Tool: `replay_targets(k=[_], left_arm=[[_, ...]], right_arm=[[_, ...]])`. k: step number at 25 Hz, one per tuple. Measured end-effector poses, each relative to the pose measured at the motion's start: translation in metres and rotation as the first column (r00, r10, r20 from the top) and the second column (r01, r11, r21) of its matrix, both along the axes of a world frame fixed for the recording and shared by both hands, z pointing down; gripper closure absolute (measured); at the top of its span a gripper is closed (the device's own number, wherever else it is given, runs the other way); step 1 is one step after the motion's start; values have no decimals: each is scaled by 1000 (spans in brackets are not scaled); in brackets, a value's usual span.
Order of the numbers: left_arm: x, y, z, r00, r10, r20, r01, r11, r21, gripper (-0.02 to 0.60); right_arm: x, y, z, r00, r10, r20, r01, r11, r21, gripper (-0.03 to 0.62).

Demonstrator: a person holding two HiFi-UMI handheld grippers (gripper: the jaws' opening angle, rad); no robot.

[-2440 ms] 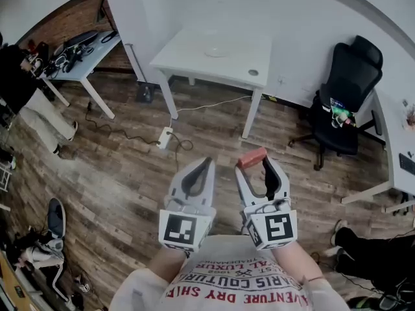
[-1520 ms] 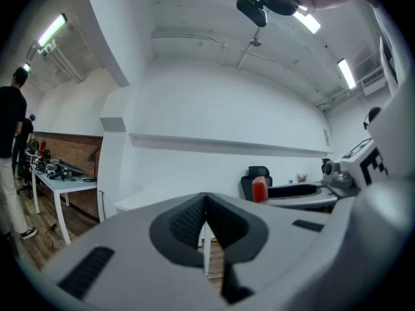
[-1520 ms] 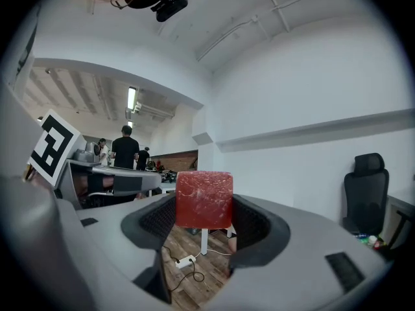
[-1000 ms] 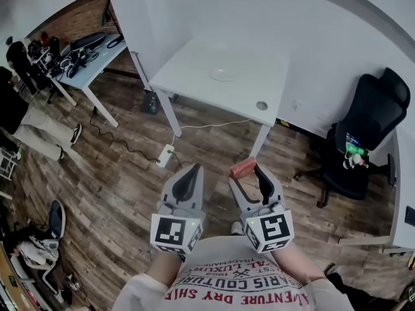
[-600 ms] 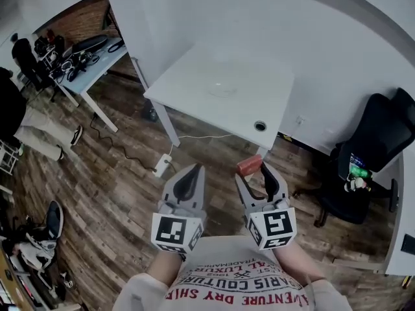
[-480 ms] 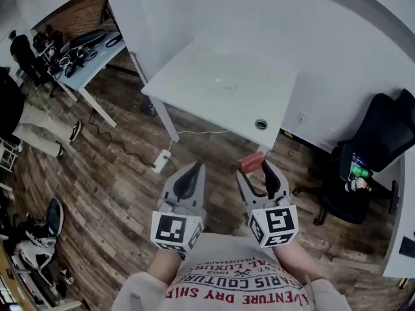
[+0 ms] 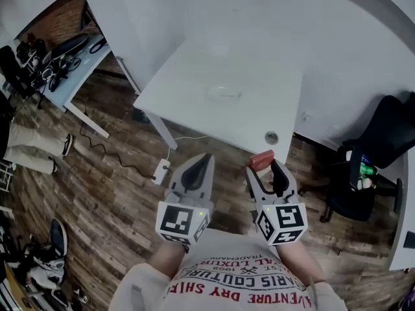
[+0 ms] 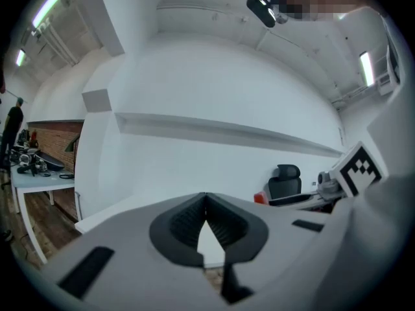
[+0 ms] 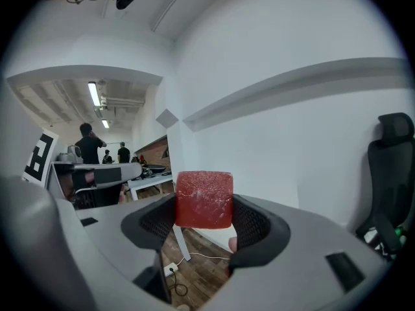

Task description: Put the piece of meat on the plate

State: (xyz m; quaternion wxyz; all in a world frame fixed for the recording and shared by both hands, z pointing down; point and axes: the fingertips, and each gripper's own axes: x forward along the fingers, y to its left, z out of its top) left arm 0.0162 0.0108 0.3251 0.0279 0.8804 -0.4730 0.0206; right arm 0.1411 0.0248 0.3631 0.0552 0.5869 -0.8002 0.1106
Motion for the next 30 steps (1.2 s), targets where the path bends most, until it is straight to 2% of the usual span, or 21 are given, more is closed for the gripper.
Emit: replay_targets(k=[7,14,21,30], left_arm=[[-50,-108,-7,993,113,-15,-114,994,-7,578],[-93,-189,14,983,185,6,-185,982,-49,578],[-118,-247,30,987,159,-14,-160,982,-97,578],[-100,-322,62,992,127,13,-123,977,-175,578]], right_arm=[[-41,-84,-8,991,134,4,-133,991,-28,319],[-81,-159,3,977,215,14,-214,975,-55,319],[-111,-209,14,985,170,-35,-173,980,-99,319],[-92,-292,45,993,116,-30,-119,977,-178,319]])
